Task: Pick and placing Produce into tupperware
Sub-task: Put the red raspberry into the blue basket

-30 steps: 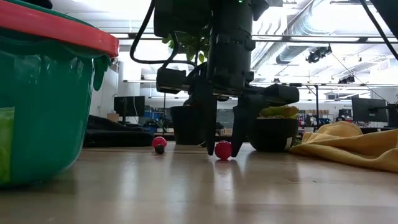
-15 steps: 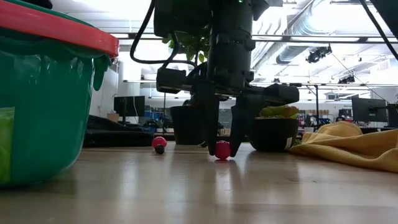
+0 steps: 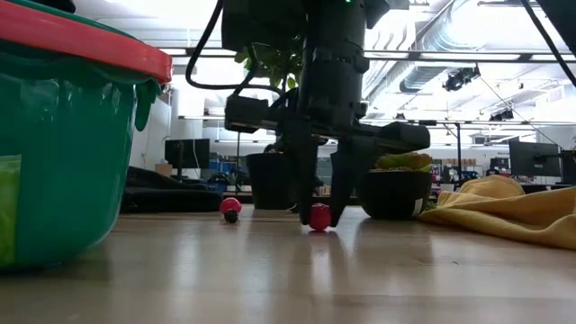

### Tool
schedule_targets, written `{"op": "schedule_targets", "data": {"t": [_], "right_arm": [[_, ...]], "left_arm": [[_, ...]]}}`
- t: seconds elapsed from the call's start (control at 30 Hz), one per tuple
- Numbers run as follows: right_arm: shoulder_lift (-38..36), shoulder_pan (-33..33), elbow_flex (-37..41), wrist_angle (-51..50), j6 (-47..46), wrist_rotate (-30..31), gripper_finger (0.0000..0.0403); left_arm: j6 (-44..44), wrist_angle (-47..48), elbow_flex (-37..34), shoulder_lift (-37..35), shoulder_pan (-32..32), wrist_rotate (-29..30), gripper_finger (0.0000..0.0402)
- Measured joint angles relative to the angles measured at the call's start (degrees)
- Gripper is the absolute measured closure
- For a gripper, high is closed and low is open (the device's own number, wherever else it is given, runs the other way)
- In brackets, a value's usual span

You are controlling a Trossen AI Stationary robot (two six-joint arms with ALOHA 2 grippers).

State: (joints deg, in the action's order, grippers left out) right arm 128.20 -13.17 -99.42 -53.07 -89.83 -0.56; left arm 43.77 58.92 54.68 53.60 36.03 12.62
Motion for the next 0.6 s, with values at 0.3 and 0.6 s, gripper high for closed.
{"op": "schedule_targets", "data": {"t": [0.3, 0.6], "right_arm": [[0.0, 0.0, -2.3, 0.1, 2.1, 1.3, 0.0322], [0.0, 0.2, -8.8, -1.7, 6.3, 6.5, 0.0322]], "left_arm": [[0.0, 1.4, 0.0, 0.0, 0.0, -0.2, 0.0399], [0.0, 1.5, 0.0, 0.0, 0.0, -0.2, 0.0399]]}}
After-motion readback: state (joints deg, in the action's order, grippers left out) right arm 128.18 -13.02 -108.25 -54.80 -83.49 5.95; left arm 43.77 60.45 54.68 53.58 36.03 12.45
